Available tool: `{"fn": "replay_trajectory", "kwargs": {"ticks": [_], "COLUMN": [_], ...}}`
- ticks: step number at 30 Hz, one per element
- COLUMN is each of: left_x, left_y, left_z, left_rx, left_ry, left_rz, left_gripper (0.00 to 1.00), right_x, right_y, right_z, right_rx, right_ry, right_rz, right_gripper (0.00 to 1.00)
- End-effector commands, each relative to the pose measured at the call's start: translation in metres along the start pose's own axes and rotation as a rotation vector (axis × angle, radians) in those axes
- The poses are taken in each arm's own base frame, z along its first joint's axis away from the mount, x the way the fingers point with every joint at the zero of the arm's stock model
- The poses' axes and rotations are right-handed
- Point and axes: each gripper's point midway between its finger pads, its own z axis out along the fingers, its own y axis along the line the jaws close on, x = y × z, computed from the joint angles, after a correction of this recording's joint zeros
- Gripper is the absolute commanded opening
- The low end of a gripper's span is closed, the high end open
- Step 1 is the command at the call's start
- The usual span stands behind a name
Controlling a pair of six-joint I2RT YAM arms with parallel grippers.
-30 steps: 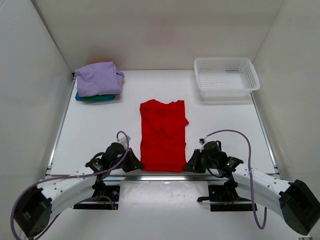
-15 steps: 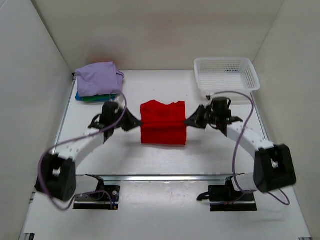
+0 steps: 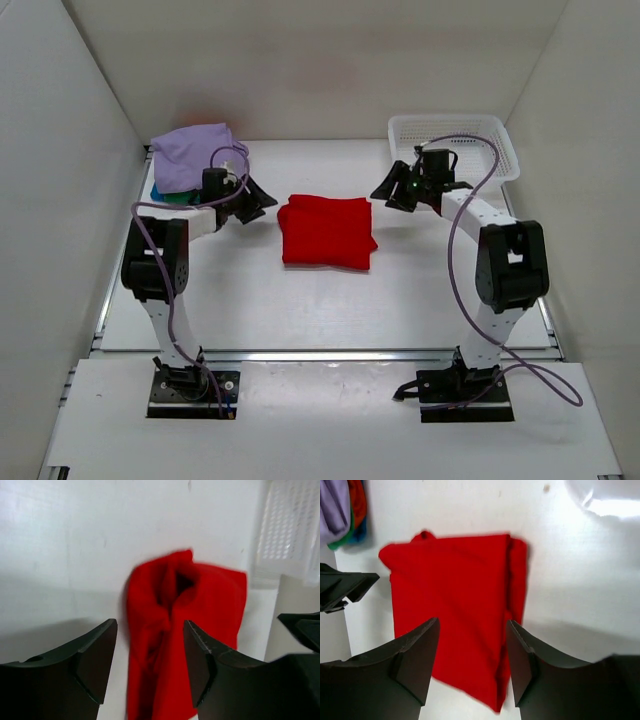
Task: Fold and stack the t-shirts
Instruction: Put the neatly folded tshirt into the corner of the board with the left arm
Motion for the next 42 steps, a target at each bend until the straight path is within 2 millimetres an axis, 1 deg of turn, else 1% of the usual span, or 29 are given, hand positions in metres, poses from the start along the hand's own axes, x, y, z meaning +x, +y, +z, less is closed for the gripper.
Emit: {"fn": "replay_trajectory", "kwargs": {"ticks": [1,2,3,5,7,8,10,12,13,14,16,19,20,22,23,25,26,27,29,30,31,32,34,35,36,37,39,40,42], "left_x": [0.012,0.028,0.040,0.055,0.066,0.069,0.071,0.079,0.073,0.085,0.089,0.091,0.092,0.101,0.098,0.107,0.104,0.108,0.110,0.110,0.108,0.105,0.078,0.060,0.035,0.018,-0.024,-0.034,-0.067], "left_y": [-0.027,-0.019,-0.015,-0.008,-0.003,-0.008,-0.006,0.000,-0.002,0.006,0.015,0.013,0.011,0.013,0.011,0.019,0.016,0.022,0.027,0.026,0.026,0.027,0.014,0.002,-0.017,-0.022,-0.058,-0.061,-0.080], "left_z": [-0.031,-0.033,-0.035,-0.033,-0.027,-0.024,-0.016,-0.010,-0.005,-0.007,-0.005,0.001,0.002,0.005,0.007,0.006,0.011,0.007,0.012,0.011,0.014,0.016,0.018,0.017,0.016,0.011,0.002,-0.002,-0.011], "left_rx": [0.039,0.014,-0.006,-0.041,-0.051,-0.038,-0.057,-0.127,-0.136,-0.197,-0.288,-0.330,-0.322,-0.323,-0.328,-0.394,-0.407,-0.456,-0.482,-0.477,-0.472,-0.478,-0.476,-0.472,-0.461,-0.470,-0.403,-0.378,-0.348], "left_ry": [-0.023,0.006,0.018,0.039,0.067,0.069,0.072,0.093,0.083,0.117,0.155,0.162,0.164,0.192,0.193,0.239,0.240,0.262,0.306,0.325,0.346,0.360,0.322,0.290,0.218,0.180,0.081,0.085,0.025], "left_rz": [0.137,0.156,0.178,0.193,0.181,0.186,0.190,0.241,0.284,0.302,0.378,0.440,0.436,0.426,0.450,0.498,0.535,0.563,0.591,0.589,0.582,0.589,0.614,0.639,0.672,0.682,0.680,0.662,0.672], "left_gripper": [0.66,0.67,0.68,0.69,0.70,0.71,0.75,0.75,0.75,0.76,0.76,0.79,0.78,0.76,0.74,0.70,0.70,0.66,0.44,0.26,0.00,0.00,0.00,0.00,0.00,0.00,0.00,0.00,0.00], "right_x": [0.005,0.005,0.016,0.022,0.039,0.039,0.051,0.054,0.051,0.052,0.051,0.049,0.046,0.047,0.049,0.046,0.046,0.044,0.044,0.041,0.042,0.043,0.041,0.041,0.042,0.040,0.044,0.042,0.041], "right_y": [0.019,0.021,0.024,0.027,0.022,0.029,0.027,0.029,0.030,0.028,0.029,0.028,0.034,0.032,0.032,0.033,0.035,0.034,0.036,0.034,0.034,0.033,0.035,0.037,0.038,0.038,0.037,0.041,0.045], "right_z": [-0.031,-0.034,-0.039,-0.052,-0.060,-0.067,-0.073,-0.083,-0.085,-0.089,-0.093,-0.096,-0.100,-0.100,-0.099,-0.104,-0.105,-0.108,-0.110,-0.112,-0.112,-0.112,-0.116,-0.117,-0.119,-0.121,-0.123,-0.126,-0.128], "right_rx": [-0.017,-0.024,-0.033,-0.046,-0.049,-0.075,-0.079,-0.092,-0.101,-0.101,-0.110,-0.115,-0.128,-0.132,-0.135,-0.142,-0.150,-0.145,-0.159,-0.157,-0.157,-0.159,-0.162,-0.170,-0.174,-0.175,-0.175,-0.188,-0.201], "right_ry": [-0.053,-0.059,-0.047,-0.057,-0.041,-0.053,-0.041,-0.049,-0.061,-0.067,-0.071,-0.080,-0.089,-0.087,-0.081,-0.093,-0.094,-0.105,-0.102,-0.115,-0.112,-0.106,-0.116,-0.109,-0.108,-0.112,-0.107,-0.113,-0.114], "right_rz": [-0.074,-0.073,-0.072,-0.065,-0.049,-0.051,-0.030,-0.023,-0.020,-0.016,-0.013,-0.008,-0.016,-0.006,0.000,-0.005,0.000,-0.005,-0.001,0.005,0.000,0.003,-0.002,-0.004,0.001,-0.004,0.002,0.000,0.004], "right_gripper": [0.53,0.53,0.52,0.51,0.48,0.46,0.42,0.41,0.41,0.40,0.41,0.39,0.40,0.39,0.39,0.39,0.39,0.40,0.39,0.39,0.38,0.38,0.37,0.38,0.37,0.37,0.37,0.37,0.37]}}
